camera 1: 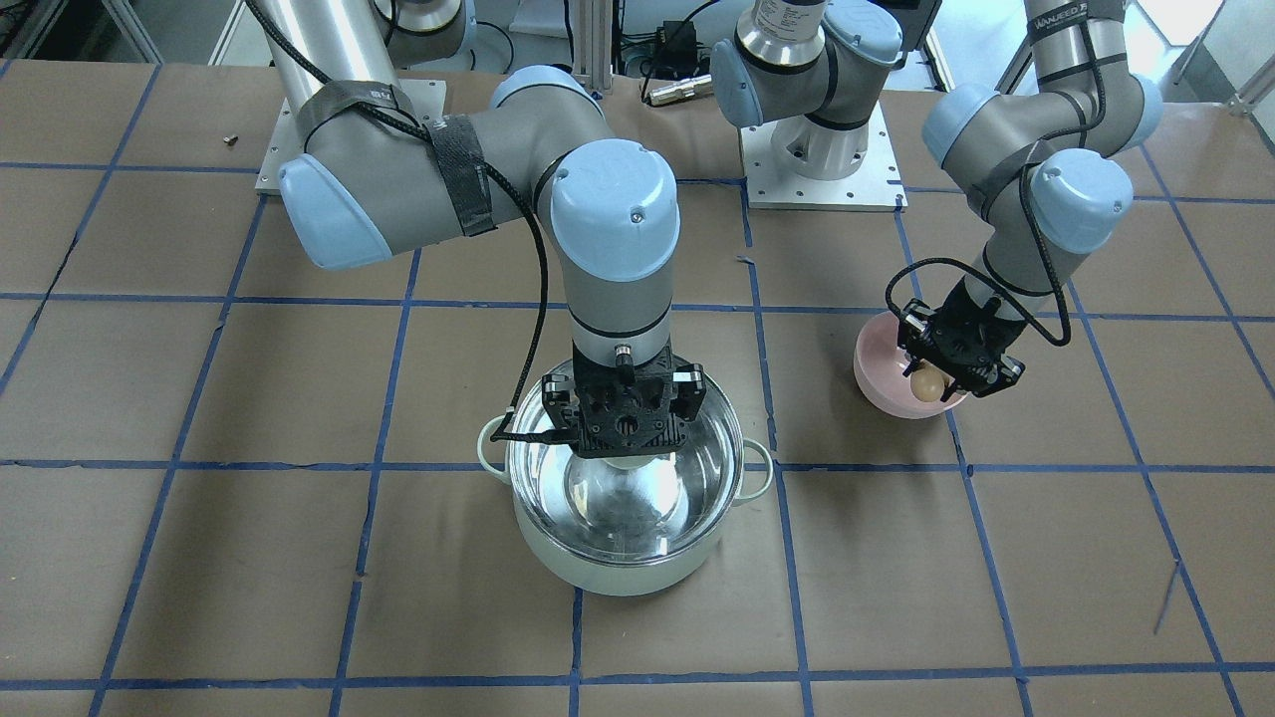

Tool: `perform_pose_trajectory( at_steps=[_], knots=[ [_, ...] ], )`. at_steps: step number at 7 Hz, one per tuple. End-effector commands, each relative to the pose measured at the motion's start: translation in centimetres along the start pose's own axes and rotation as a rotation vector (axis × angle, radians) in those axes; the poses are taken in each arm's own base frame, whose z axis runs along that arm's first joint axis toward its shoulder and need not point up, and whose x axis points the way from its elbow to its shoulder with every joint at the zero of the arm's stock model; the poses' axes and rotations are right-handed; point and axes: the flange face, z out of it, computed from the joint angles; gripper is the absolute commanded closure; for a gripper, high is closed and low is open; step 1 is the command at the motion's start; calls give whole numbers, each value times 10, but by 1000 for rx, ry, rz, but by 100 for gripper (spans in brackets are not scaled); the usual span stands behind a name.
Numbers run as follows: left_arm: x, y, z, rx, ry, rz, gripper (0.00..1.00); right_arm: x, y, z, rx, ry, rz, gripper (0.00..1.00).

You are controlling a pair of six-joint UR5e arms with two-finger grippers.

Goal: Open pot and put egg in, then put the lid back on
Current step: 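Lift the glass lid off with the right gripper while the left carries the egg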

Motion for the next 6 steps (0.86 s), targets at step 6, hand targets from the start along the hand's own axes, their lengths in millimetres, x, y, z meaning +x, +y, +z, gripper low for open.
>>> perform_pose_trajectory(
  at_steps=[6],
  knots=[
    [-13, -28, -68, 10, -6, -189, 99, 47, 31, -127, 64, -13, 13, 73]
  ],
)
